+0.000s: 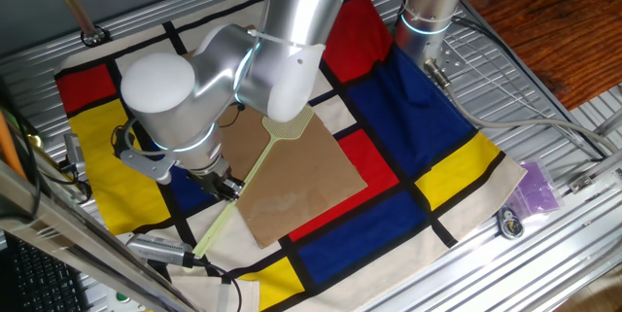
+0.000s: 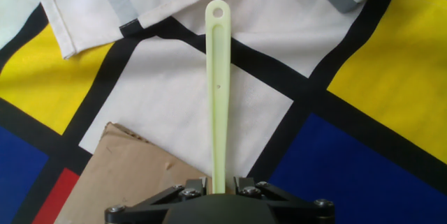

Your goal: Swat with a flyswatter

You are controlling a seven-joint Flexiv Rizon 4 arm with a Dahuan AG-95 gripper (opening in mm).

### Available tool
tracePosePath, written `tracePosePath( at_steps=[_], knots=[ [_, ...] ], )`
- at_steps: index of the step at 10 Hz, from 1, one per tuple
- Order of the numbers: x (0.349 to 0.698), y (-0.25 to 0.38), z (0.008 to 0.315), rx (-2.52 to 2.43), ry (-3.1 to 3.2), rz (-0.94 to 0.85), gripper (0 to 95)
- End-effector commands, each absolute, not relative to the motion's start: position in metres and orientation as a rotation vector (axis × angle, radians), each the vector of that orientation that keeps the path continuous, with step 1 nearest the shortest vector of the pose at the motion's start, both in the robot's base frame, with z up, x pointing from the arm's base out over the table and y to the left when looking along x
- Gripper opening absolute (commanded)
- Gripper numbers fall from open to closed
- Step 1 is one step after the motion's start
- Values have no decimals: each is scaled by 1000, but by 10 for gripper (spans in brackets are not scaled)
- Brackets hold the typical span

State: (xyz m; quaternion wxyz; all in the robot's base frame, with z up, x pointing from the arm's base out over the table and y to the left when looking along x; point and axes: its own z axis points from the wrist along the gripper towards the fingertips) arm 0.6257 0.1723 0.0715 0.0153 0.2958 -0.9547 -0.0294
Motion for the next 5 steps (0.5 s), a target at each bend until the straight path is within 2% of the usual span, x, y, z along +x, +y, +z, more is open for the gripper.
tracePosePath(
  at_steps=[1,5],
  knots=[
    [625,172,72,837,-2961,-20,190],
    [625,172,72,820,-2934,-28,190]
  ],
)
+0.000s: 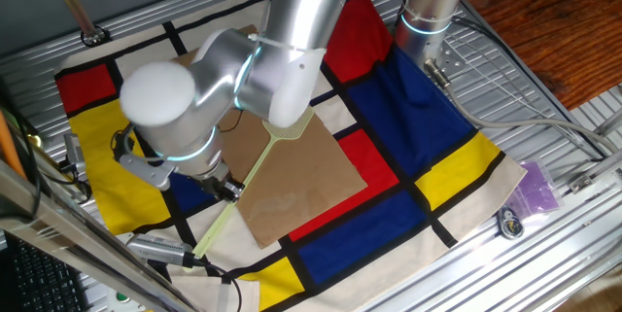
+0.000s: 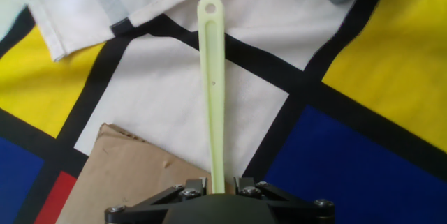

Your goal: Swat with a flyswatter

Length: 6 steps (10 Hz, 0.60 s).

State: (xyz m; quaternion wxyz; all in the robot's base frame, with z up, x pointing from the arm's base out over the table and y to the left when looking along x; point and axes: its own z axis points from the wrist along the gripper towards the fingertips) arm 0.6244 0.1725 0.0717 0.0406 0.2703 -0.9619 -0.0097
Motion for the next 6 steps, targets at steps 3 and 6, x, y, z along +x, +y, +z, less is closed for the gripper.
tracePosePath(
  at_steps=[3,6],
  knots=[
    [625,172,72,829,-2939,-38,190],
    [625,172,72,831,-2939,-38,190]
  ],
)
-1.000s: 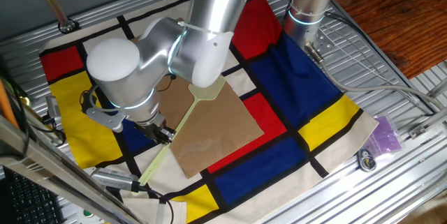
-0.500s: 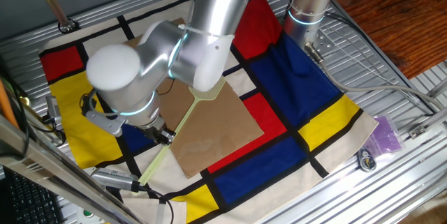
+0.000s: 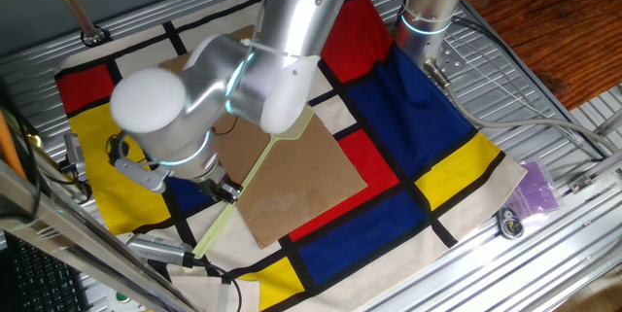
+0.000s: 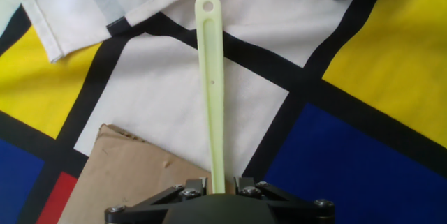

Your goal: Swat with a flyswatter

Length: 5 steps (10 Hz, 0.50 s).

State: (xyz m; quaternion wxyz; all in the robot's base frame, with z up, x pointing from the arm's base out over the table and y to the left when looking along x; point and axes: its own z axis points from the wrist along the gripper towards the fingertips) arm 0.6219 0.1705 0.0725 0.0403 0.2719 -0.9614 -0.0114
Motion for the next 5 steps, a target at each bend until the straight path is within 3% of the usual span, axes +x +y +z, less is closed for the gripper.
tracePosePath(
  at_steps=[1,5],
  knots=[
    [625,172,72,831,-2940,-38,190],
    [624,171,67,845,-2936,-38,190]
  ],
)
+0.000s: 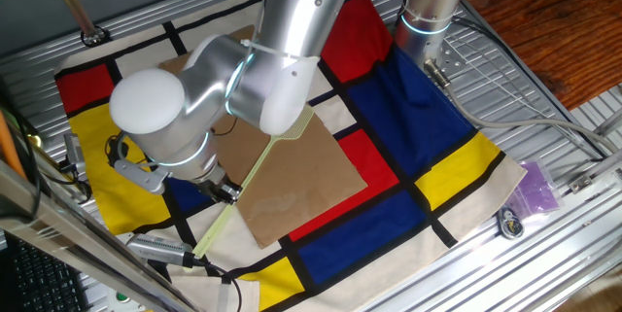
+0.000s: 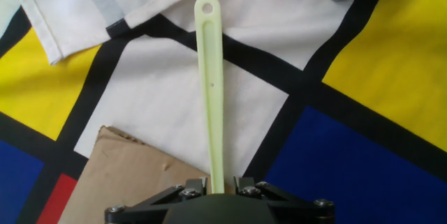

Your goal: Swat with a flyswatter

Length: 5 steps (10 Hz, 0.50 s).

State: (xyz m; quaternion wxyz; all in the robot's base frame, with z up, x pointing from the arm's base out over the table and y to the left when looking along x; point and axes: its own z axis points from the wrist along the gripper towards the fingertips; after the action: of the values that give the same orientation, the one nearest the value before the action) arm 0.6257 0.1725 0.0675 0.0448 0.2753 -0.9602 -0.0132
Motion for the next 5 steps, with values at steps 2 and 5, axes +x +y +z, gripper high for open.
tracePosePath(
  at_steps=[2,5],
  knots=[
    [626,173,57,847,-2942,-33,190],
    [634,174,44,854,-2948,-37,190]
  ],
)
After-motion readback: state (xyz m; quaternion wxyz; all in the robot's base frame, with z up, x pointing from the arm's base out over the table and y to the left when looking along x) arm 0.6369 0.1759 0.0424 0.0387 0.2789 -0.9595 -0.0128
